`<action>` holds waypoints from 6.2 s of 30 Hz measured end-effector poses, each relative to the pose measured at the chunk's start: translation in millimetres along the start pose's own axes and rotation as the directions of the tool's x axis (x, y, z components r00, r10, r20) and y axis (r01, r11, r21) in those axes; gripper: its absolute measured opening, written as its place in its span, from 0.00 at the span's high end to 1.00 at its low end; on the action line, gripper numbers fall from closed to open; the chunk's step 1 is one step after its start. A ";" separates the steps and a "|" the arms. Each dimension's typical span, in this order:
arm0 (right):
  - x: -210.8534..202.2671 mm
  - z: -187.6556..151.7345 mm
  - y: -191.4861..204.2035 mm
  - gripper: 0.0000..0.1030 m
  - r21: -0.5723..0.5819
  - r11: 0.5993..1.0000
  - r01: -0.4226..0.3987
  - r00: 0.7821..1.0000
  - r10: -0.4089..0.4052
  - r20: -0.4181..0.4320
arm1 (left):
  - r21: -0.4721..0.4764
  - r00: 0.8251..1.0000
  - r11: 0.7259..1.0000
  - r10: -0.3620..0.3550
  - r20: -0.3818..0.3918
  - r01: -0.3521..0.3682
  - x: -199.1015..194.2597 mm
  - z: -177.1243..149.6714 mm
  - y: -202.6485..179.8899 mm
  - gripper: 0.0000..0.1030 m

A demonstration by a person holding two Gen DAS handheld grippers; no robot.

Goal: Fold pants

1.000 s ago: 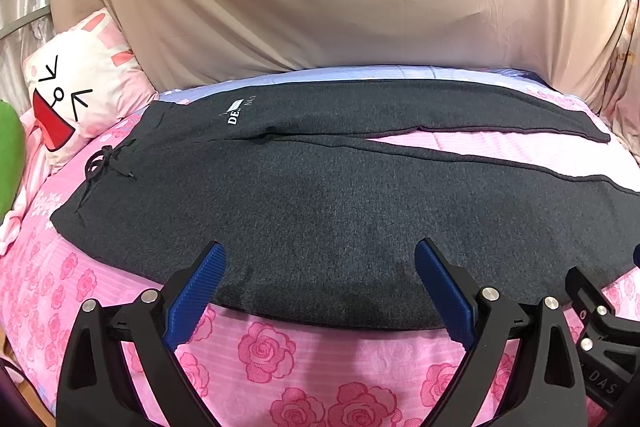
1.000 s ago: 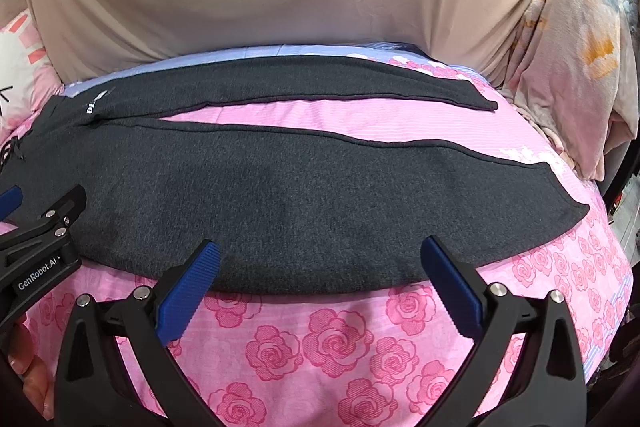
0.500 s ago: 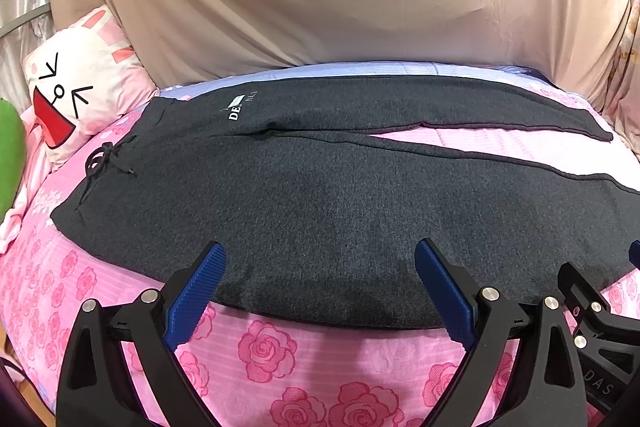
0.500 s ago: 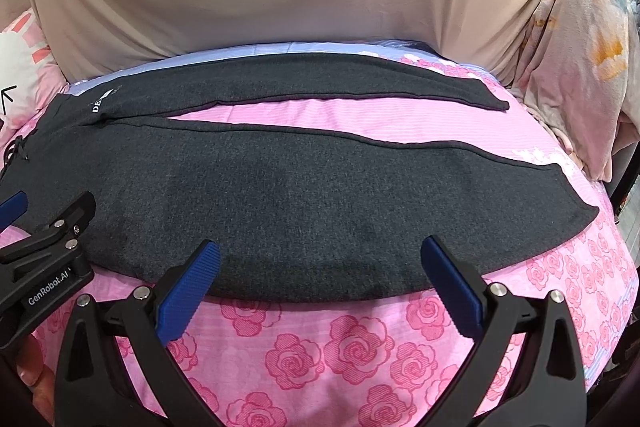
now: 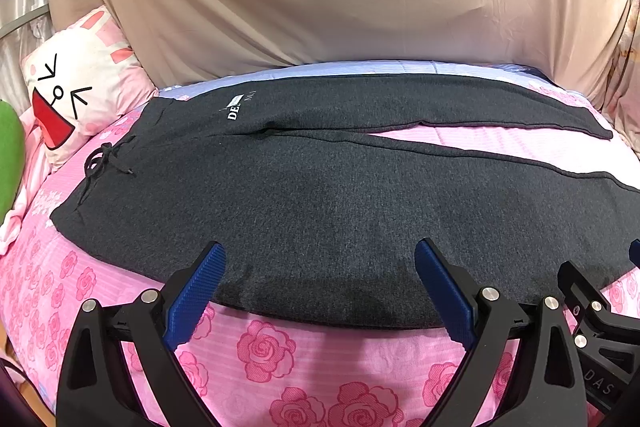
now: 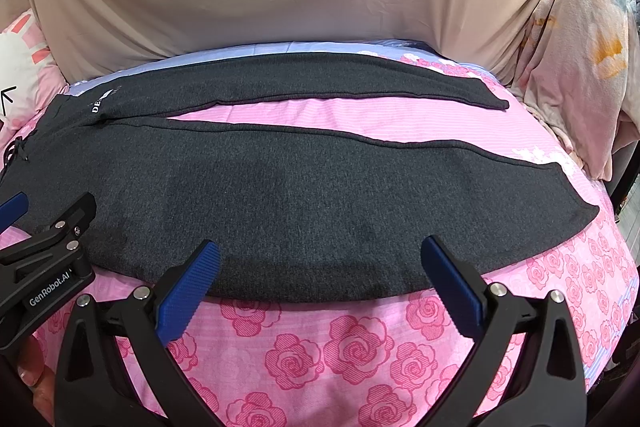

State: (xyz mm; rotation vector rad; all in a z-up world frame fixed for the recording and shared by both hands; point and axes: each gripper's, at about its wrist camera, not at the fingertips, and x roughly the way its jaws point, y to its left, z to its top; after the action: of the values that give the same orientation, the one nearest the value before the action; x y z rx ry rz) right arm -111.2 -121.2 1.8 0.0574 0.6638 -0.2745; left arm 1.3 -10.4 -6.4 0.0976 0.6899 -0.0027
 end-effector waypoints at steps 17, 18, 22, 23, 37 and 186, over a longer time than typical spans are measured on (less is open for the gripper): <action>1.8 -2.0 0.0 0.04 0.002 1.000 -0.003 1.000 0.003 -0.002 | 0.000 1.000 1.000 0.002 -0.007 -0.002 1.1 0.1 0.3 0.10; 1.7 -2.2 0.1 0.04 0.002 1.000 -0.003 1.000 0.003 -0.002 | 0.000 1.000 1.000 0.003 -0.008 -0.003 1.1 -0.1 0.5 0.10; 2.8 -2.9 -0.2 0.04 0.005 1.000 -0.007 1.000 0.007 -0.004 | 0.000 1.000 1.000 0.003 -0.012 -0.003 2.3 -0.1 0.8 0.10; 3.3 -2.9 -1.2 0.04 0.010 1.000 -0.011 1.000 0.011 -0.006 | -0.002 1.000 1.000 0.005 -0.014 -0.005 2.7 0.1 1.1 0.10; 38.0 38.9 -150.5 0.04 0.164 0.985 -0.050 0.997 0.039 0.068 | -0.190 0.998 0.981 0.035 0.045 -0.026 9.8 96.3 135.5 0.07; 94.2 17.7 -287.4 0.51 0.446 0.886 -0.124 0.985 0.165 -0.053 | -0.787 0.887 0.614 -0.329 -0.323 -0.059 53.7 -5.6 384.5 0.94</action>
State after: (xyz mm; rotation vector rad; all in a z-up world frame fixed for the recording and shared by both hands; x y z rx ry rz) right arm -107.1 -422.3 -32.3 0.5586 0.6723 -0.2751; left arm 52.6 374.4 -10.6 -0.8493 1.1073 0.1801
